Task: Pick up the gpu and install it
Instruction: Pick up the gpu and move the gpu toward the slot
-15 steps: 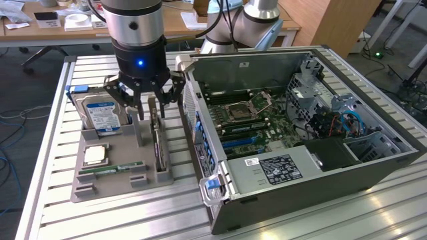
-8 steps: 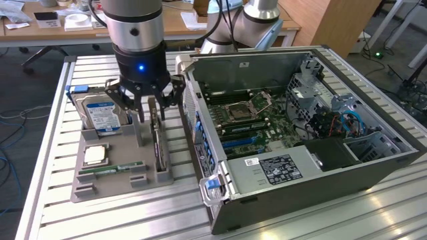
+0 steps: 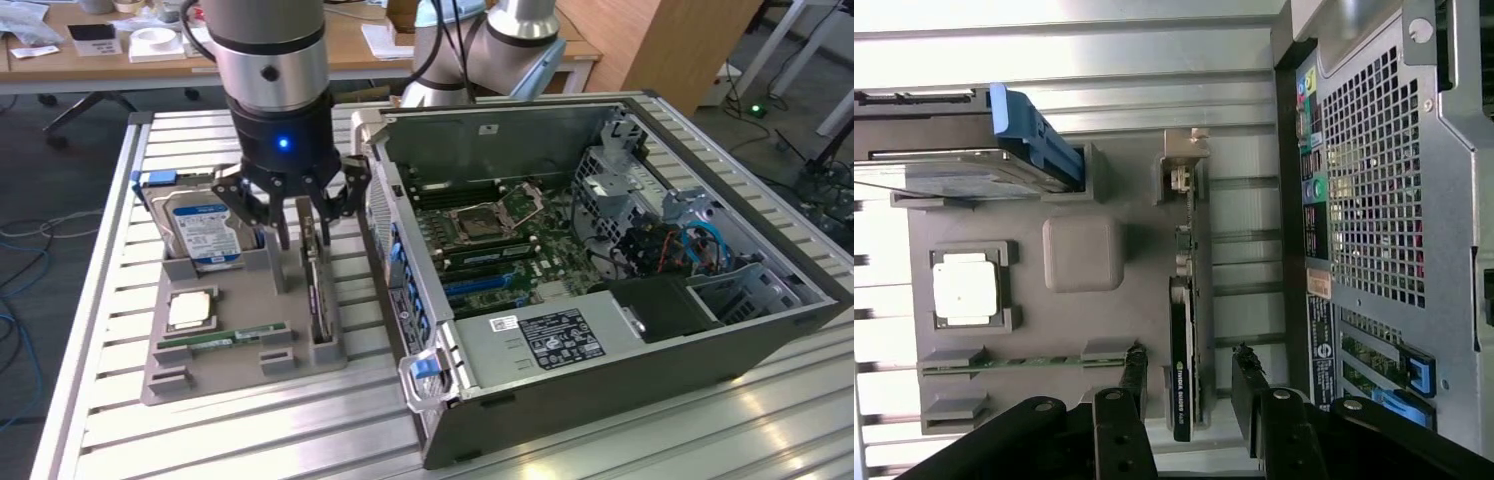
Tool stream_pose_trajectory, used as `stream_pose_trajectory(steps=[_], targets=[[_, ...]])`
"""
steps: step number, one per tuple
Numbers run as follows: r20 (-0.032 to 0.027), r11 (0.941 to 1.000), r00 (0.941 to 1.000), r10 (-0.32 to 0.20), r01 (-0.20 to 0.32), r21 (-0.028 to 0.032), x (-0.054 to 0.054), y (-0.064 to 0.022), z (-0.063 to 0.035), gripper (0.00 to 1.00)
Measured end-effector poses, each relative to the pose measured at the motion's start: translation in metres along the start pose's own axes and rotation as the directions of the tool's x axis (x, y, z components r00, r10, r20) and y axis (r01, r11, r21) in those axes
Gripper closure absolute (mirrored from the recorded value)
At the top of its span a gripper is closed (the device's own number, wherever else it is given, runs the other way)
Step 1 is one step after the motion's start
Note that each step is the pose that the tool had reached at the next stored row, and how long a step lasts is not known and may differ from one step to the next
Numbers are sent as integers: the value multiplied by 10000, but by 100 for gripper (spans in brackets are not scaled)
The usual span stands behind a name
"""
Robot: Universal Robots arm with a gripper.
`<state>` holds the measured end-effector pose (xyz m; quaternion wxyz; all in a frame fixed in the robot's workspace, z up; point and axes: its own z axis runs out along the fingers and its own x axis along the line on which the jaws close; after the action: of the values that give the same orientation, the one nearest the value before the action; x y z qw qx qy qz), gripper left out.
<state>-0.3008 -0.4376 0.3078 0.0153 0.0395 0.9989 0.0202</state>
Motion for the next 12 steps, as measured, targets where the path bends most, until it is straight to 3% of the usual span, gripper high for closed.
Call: stream_pose_trajectory(steps=[12], targets=[[-1,10000,10000,0,0,5,4,-5,126,53]])
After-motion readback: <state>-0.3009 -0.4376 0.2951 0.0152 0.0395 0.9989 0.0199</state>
